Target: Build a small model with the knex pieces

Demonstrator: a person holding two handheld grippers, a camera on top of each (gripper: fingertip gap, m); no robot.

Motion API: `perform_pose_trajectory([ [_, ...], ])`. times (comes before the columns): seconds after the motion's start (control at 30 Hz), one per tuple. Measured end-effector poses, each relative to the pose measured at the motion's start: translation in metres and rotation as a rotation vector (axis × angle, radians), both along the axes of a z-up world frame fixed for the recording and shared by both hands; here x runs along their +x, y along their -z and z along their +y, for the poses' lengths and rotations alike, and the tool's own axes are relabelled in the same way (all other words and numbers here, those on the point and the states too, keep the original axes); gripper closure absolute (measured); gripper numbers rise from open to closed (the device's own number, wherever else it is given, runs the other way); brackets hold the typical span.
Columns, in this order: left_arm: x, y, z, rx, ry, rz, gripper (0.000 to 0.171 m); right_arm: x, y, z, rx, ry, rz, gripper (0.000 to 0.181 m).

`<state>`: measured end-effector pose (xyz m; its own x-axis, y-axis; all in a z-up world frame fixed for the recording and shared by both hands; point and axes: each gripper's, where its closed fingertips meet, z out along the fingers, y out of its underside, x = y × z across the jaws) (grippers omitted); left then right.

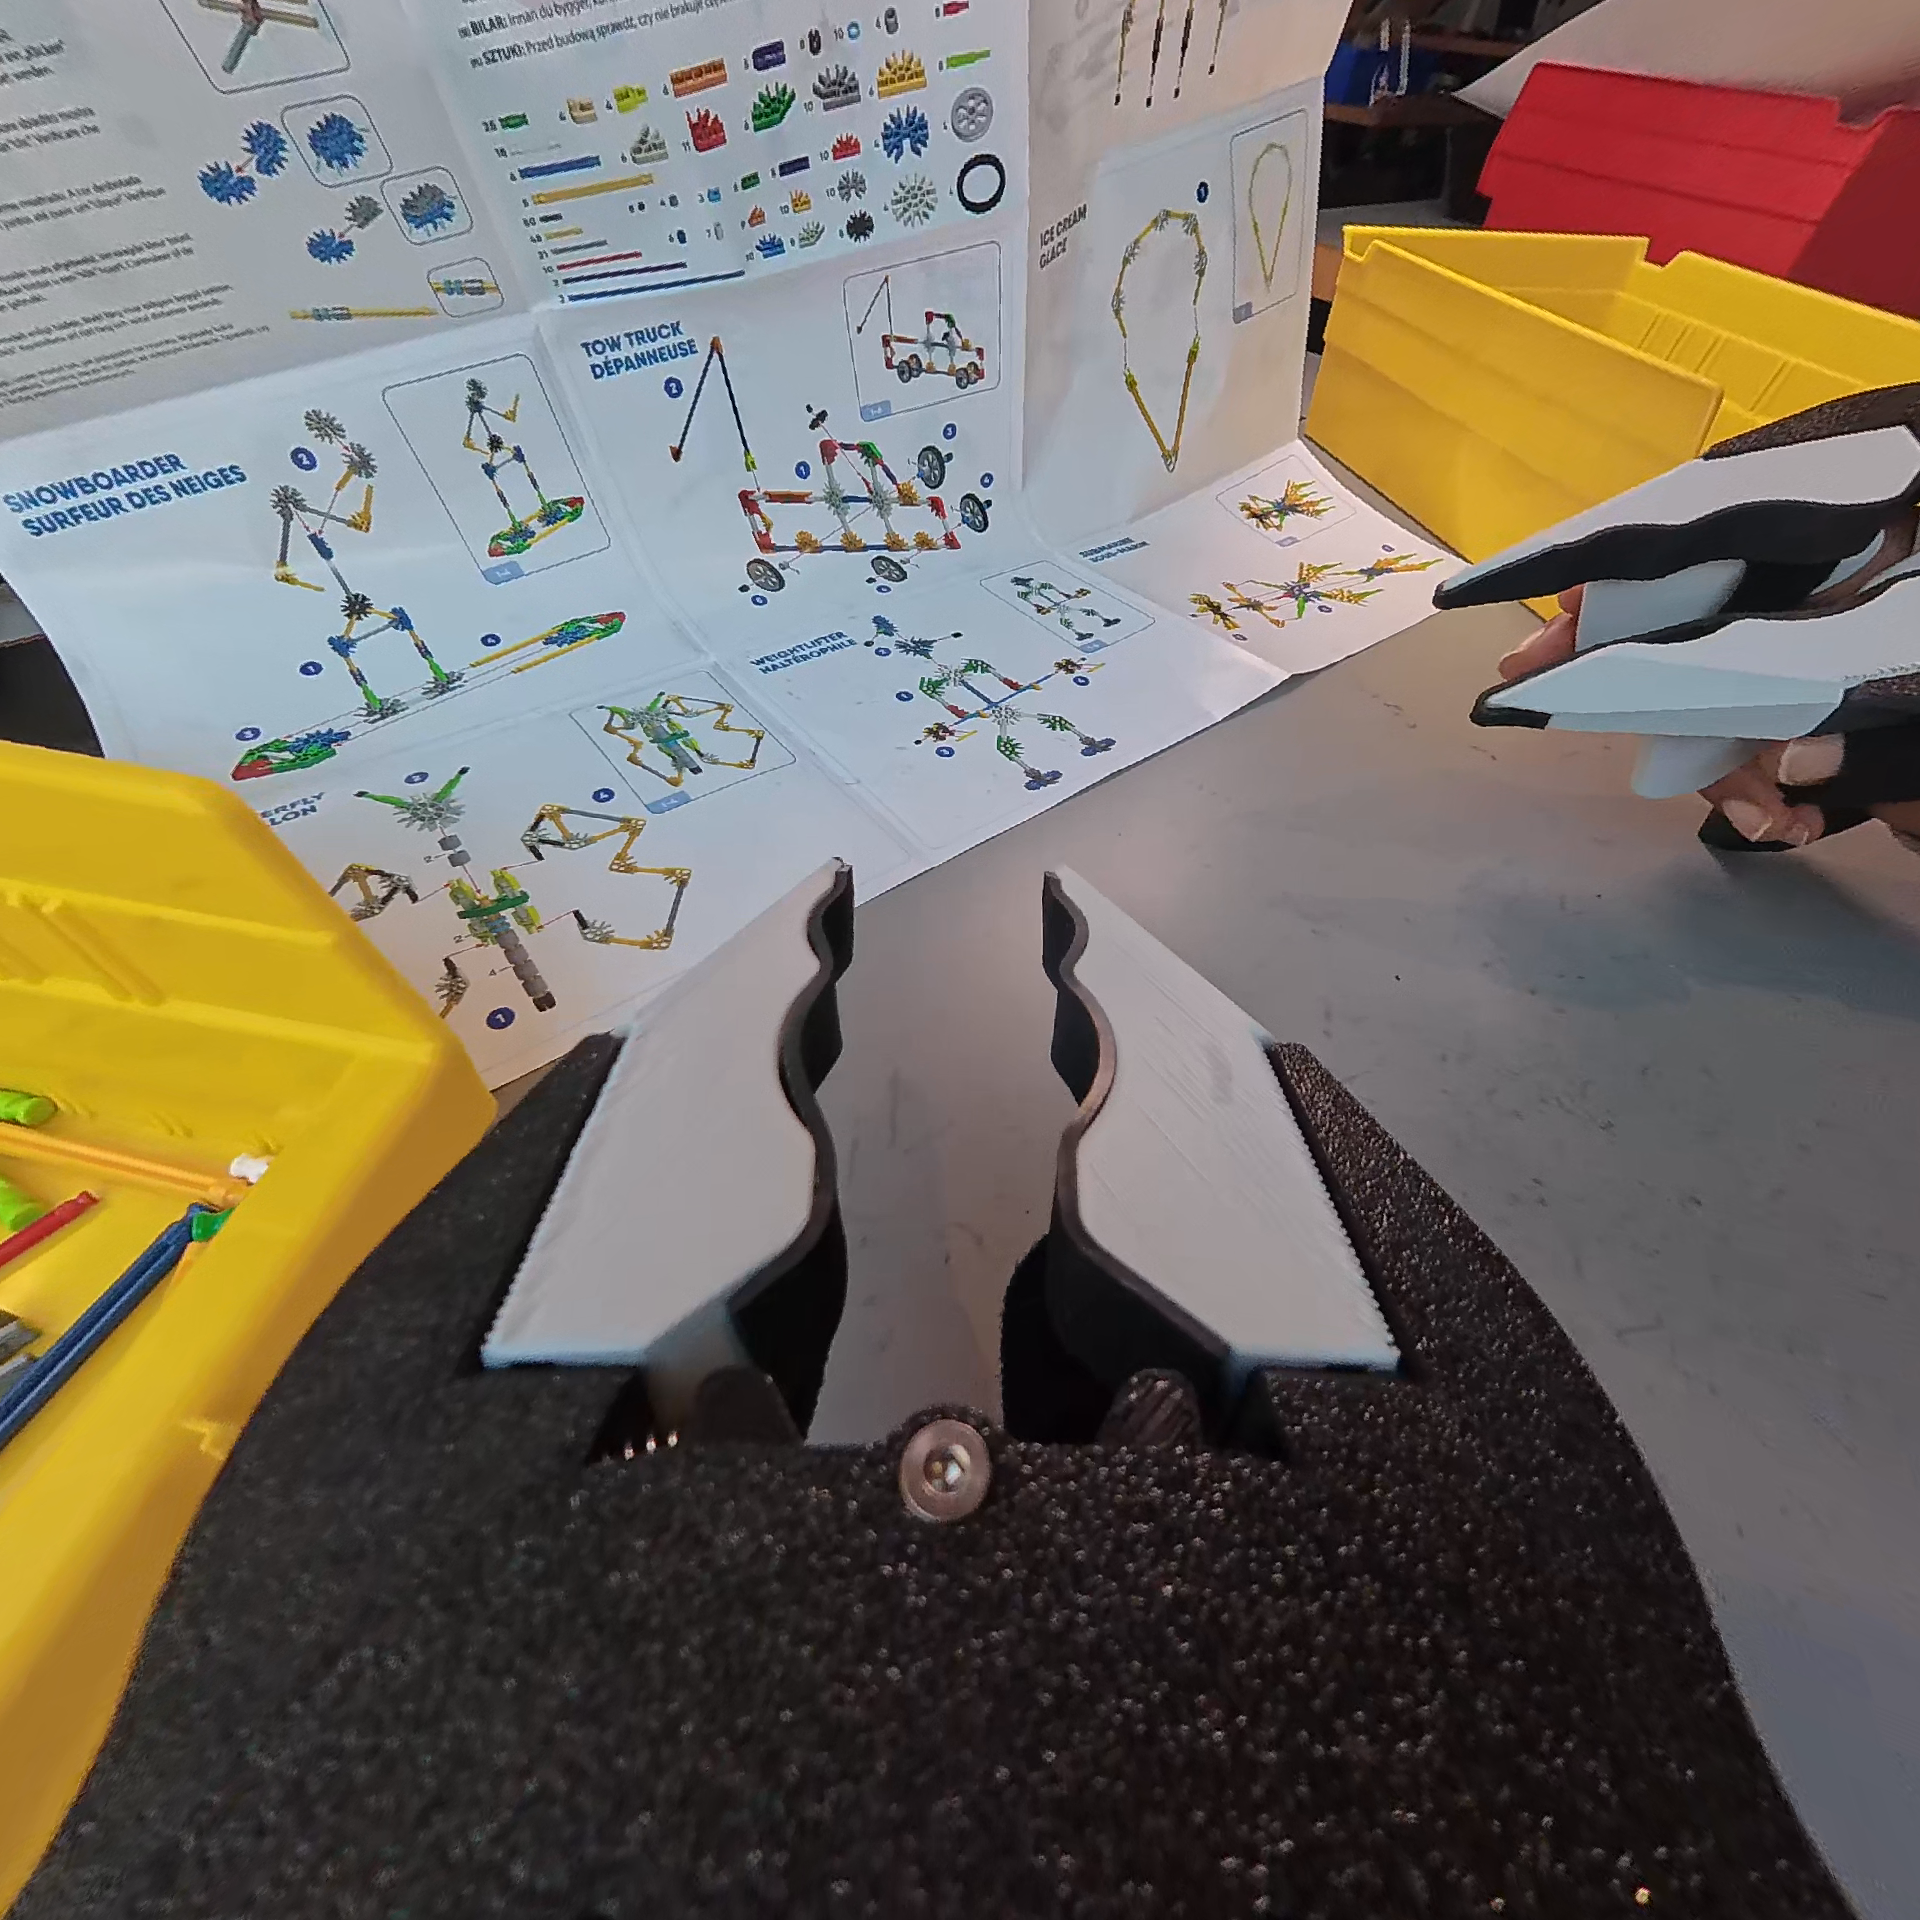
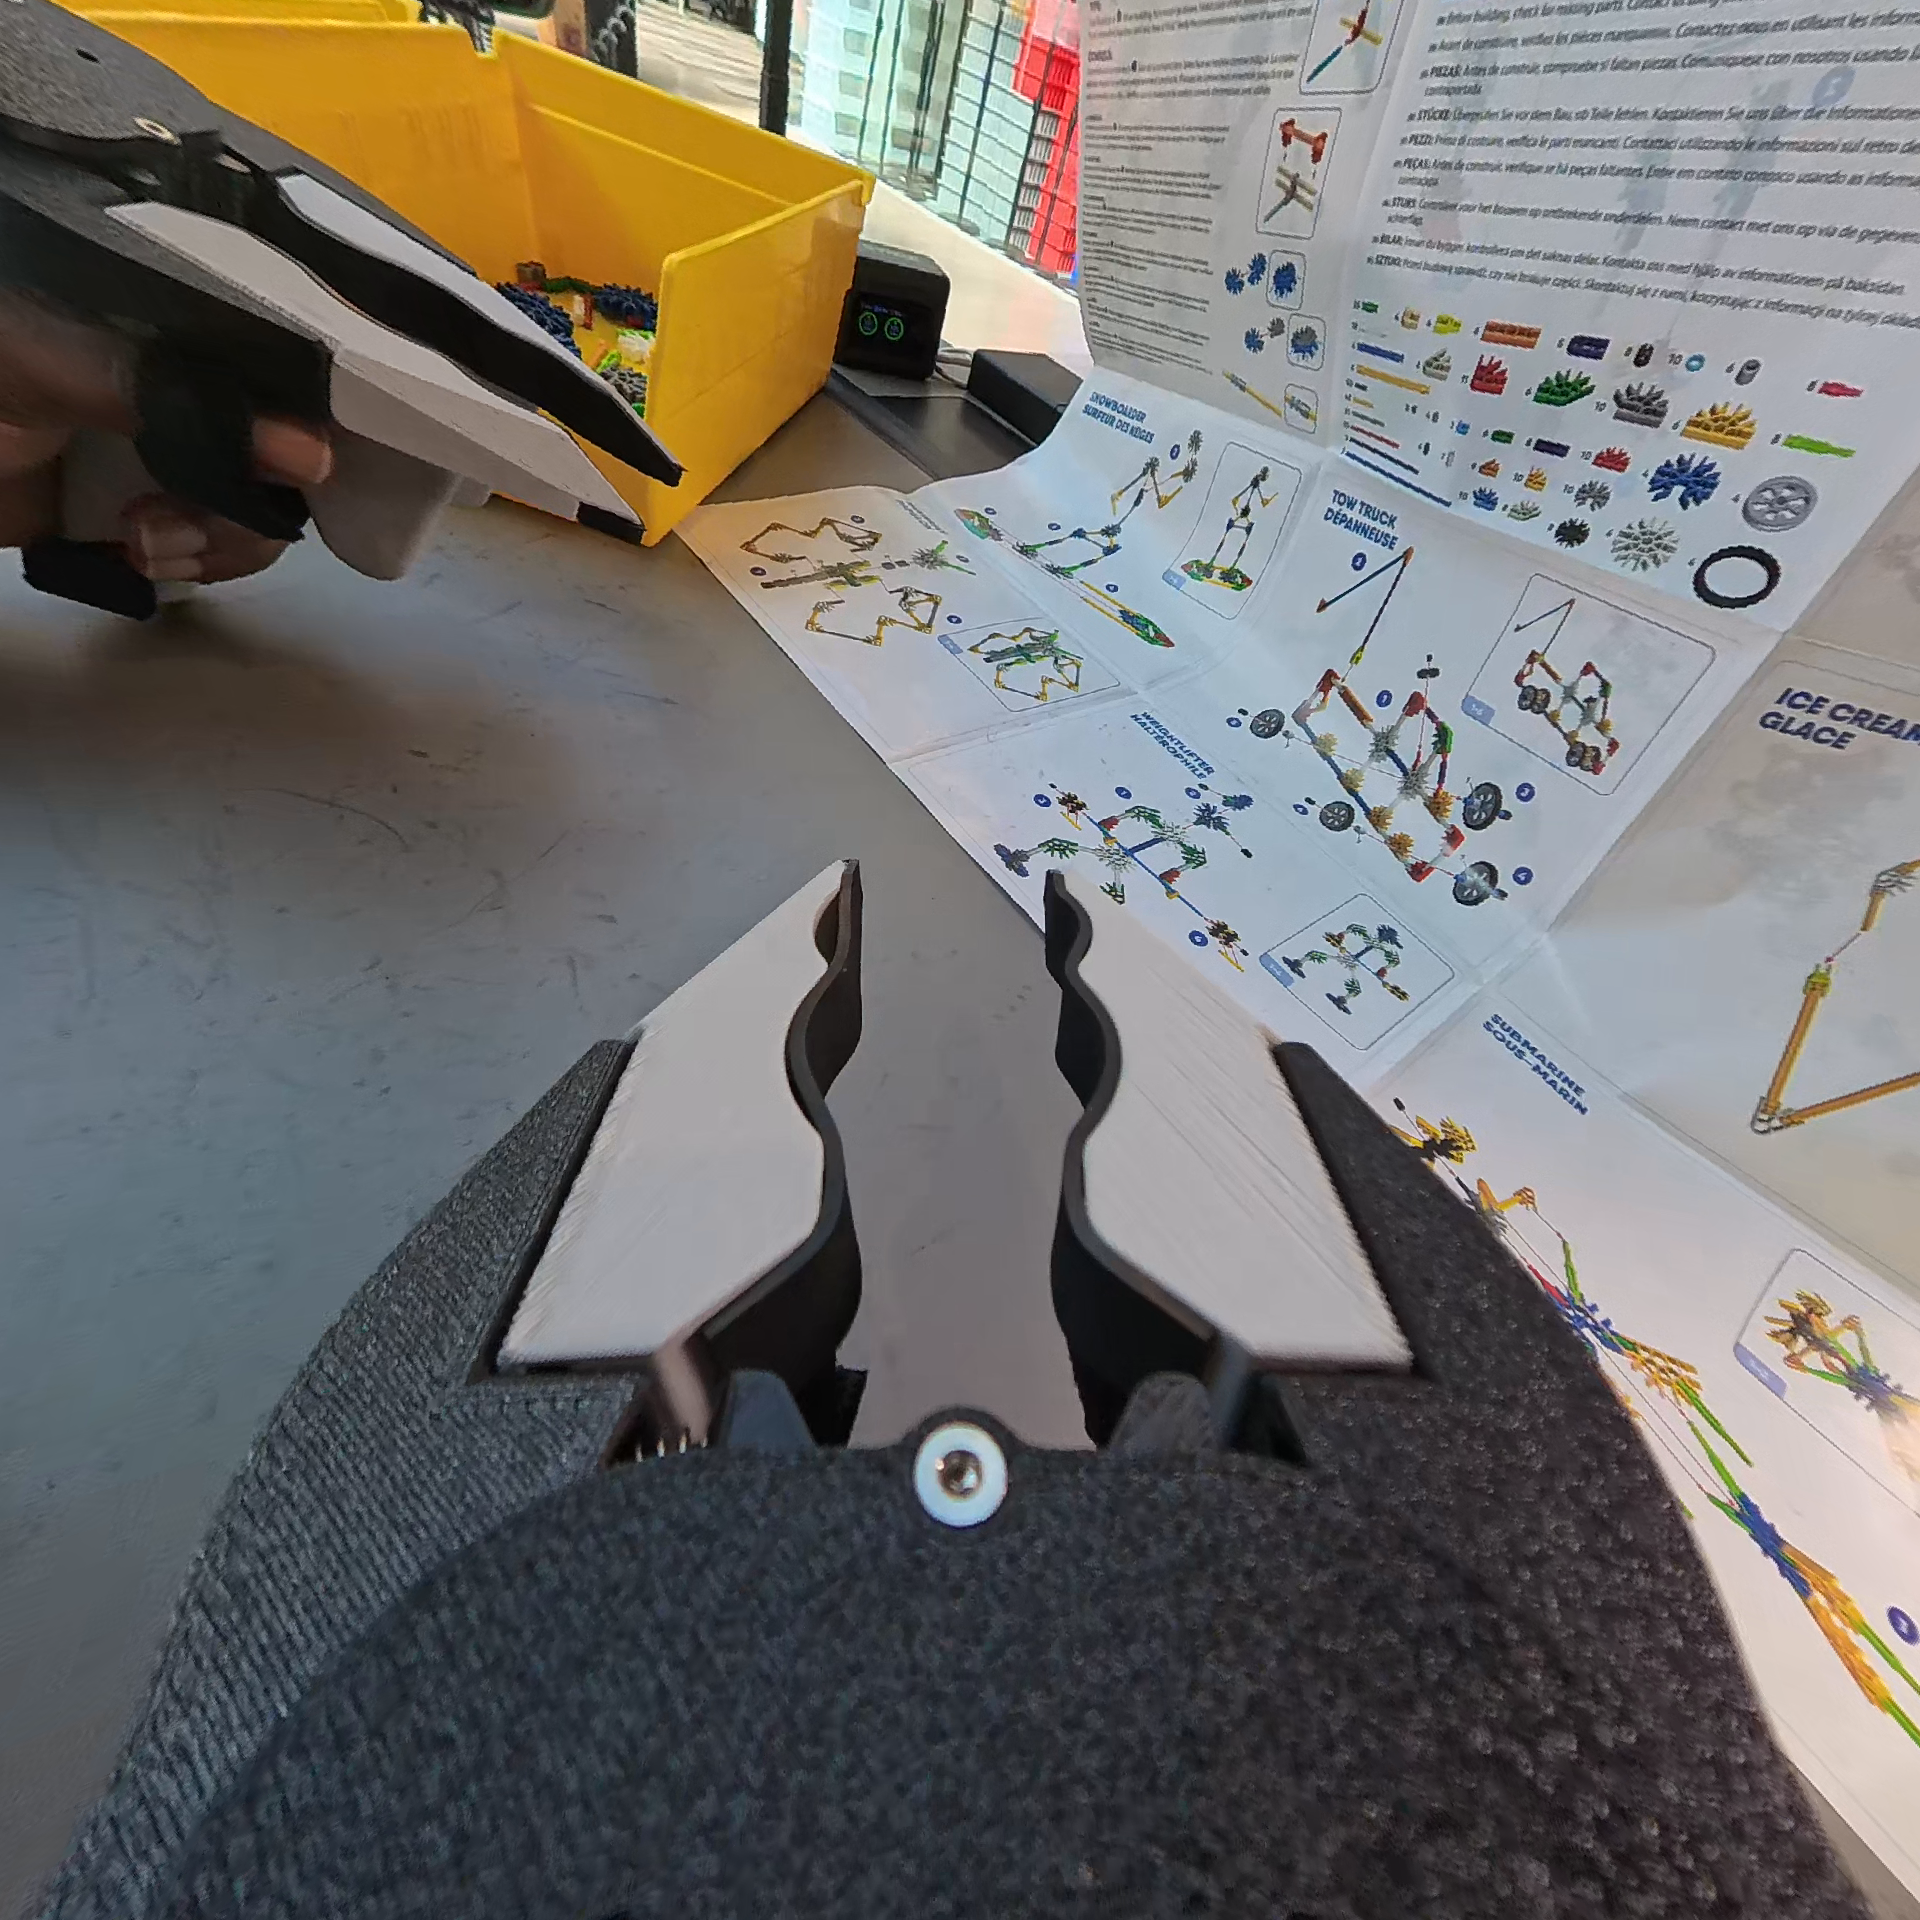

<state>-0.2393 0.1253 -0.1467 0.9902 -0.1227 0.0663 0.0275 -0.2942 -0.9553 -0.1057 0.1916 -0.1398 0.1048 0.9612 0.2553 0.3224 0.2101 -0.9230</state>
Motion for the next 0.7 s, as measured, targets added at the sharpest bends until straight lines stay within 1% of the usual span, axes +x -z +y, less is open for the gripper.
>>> perform_pose_trajectory([
  [0.1, 0.000, -0.001, -0.001, -0.002, -0.002, -0.010, 0.137, 0.000, 0.001, -0.001, 0.003, -0.003, -0.006, 0.148],
  [0.23, 0.004, -0.001, -0.002, -0.019, 0.022, -0.063, 0.137, -0.001, 0.002, -0.001, 0.006, -0.003, -0.012, 0.148],
  [0.47, 0.012, -0.001, -0.002, -0.013, 0.054, -0.029, 0.128, -0.002, 0.003, 0.003, -0.008, 0.014, -0.022, 0.146],
  [0.53, 0.017, -0.001, -0.003, -0.011, 0.079, -0.033, 0.122, -0.001, -0.001, 0.012, -0.007, 0.043, 0.002, 0.146],
  [0.6, 0.021, 0.000, -0.003, -0.015, 0.095, -0.030, 0.118, 0.000, -0.006, 0.031, -0.009, 0.097, 0.033, 0.147],
  [0.7, 0.022, 0.000, -0.002, -0.017, 0.100, -0.038, 0.118, -0.005, -0.005, 0.062, -0.068, 0.153, 0.011, 0.152],
])
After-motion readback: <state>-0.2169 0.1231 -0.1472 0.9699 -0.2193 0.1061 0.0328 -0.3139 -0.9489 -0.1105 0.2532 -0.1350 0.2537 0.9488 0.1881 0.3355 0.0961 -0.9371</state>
